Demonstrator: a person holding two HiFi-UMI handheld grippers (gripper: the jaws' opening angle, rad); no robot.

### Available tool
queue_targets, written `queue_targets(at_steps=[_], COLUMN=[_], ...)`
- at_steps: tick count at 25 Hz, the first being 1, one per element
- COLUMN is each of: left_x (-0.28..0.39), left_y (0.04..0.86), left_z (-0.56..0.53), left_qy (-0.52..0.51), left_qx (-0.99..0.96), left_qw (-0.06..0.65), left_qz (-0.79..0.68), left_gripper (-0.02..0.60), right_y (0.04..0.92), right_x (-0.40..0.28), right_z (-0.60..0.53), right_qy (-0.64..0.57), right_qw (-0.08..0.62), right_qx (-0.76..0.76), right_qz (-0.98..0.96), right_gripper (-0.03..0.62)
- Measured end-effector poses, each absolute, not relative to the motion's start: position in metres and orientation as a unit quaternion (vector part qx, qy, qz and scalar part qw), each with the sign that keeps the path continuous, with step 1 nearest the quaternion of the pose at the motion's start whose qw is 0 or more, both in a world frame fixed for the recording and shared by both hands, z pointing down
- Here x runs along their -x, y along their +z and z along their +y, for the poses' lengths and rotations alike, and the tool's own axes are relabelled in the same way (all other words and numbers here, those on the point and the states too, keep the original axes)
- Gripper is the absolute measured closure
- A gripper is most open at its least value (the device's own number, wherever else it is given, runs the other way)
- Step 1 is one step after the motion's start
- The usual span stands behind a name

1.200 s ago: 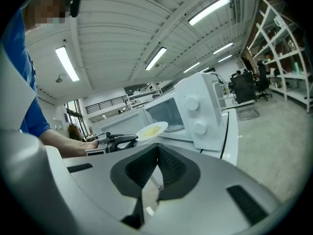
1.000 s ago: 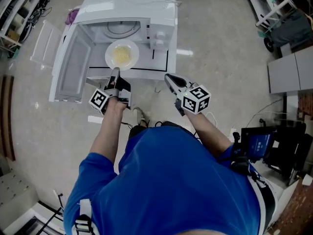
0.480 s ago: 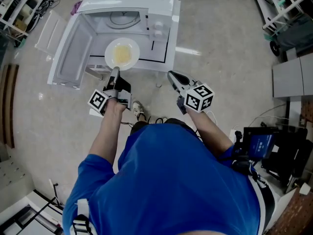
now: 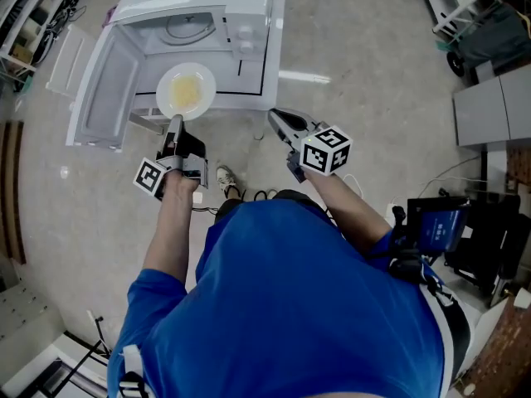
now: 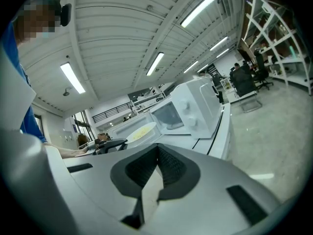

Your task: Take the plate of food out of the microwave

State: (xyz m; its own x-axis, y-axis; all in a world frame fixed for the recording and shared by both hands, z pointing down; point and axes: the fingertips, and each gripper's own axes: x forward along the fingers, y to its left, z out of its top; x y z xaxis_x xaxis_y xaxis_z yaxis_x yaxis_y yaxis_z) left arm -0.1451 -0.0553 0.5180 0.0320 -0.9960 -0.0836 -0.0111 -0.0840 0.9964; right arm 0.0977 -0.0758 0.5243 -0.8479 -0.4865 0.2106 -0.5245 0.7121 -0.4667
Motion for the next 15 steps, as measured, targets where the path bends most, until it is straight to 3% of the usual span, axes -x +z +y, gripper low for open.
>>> queue_targets(at_steps=[15], left_x=[0.1421], left_y=[0.5136], left_z=[-0.0513], left_qy=[-0.517], left_qx=[-0.535], left_qw=[0.475], left_qz=[-0.470], left_gripper=[0.565], right_y=[0.5276], right_x=[-0.0956], right_z=[-0.0728], right_qy=[0.276], right_qw=[0.032], right_qx=[-0.266], right_qz=[-0.923], right_gripper=[0.591])
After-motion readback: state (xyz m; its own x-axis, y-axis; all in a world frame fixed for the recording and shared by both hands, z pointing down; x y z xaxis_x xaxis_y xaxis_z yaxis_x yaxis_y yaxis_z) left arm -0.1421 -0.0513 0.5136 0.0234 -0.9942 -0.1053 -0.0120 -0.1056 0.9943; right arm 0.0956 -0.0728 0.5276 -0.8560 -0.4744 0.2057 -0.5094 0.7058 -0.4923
